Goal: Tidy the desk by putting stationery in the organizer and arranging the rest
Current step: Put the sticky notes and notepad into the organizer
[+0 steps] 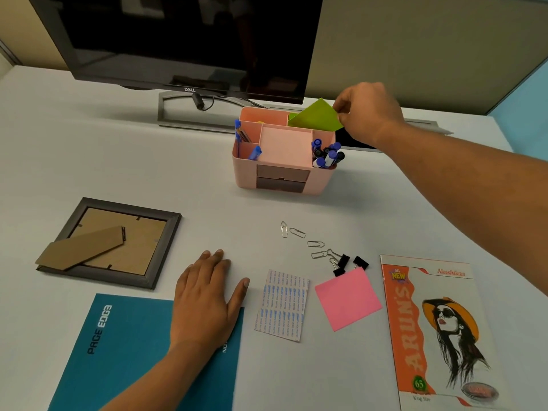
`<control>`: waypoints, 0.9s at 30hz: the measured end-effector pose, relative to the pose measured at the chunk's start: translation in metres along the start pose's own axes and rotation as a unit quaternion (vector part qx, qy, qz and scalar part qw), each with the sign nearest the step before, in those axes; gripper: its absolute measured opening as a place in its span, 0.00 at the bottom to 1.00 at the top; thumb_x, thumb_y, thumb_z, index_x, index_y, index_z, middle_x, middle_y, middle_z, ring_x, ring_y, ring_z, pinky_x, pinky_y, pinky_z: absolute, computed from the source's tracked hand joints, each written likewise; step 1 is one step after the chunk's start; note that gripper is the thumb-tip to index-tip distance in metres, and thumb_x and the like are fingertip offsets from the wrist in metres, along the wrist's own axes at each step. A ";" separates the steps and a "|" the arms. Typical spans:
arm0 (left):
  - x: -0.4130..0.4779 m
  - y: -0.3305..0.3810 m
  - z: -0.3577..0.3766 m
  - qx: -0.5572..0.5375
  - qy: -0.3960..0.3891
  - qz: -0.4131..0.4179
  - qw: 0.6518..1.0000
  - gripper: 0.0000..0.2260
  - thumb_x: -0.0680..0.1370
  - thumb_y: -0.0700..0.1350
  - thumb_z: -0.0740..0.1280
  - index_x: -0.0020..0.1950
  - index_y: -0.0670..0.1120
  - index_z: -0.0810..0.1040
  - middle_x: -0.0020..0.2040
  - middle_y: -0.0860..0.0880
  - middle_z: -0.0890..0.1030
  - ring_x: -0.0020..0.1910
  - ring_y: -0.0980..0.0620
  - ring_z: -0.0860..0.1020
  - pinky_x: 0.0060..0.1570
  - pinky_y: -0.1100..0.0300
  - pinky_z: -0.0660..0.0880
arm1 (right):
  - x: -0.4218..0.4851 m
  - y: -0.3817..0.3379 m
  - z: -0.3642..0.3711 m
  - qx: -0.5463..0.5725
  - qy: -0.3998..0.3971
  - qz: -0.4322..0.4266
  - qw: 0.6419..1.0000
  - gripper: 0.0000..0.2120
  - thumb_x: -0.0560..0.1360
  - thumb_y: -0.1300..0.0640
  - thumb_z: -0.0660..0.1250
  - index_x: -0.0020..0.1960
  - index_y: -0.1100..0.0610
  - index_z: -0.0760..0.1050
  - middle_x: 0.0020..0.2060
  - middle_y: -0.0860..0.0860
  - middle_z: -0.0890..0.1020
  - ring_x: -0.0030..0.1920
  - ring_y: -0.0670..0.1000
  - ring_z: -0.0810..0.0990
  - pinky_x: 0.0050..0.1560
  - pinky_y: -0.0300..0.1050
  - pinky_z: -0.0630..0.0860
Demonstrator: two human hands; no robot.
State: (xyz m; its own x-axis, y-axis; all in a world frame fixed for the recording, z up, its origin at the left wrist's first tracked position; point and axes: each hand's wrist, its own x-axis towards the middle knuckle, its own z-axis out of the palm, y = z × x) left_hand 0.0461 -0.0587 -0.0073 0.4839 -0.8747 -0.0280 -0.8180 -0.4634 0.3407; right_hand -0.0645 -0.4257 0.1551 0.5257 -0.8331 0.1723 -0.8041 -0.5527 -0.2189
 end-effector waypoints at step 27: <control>0.000 0.001 -0.001 0.004 0.009 0.006 1.000 0.27 0.79 0.64 0.51 0.67 0.48 0.72 0.71 0.49 0.70 0.73 0.48 0.64 0.72 0.49 0.59 | -0.285 0.010 0.035 0.015 -0.218 0.219 0.951 0.28 0.68 0.35 0.70 0.59 0.53 0.72 0.55 0.51 0.78 0.56 0.54 0.76 0.48 0.47 0.73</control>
State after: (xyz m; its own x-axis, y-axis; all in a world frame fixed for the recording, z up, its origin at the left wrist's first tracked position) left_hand 0.0452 -0.0589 -0.0059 0.4796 -0.8775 -0.0074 -0.8264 -0.4544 0.3326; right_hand -0.2124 -0.1948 0.0701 0.2125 -0.9106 -0.3545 -0.9675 -0.1451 -0.2071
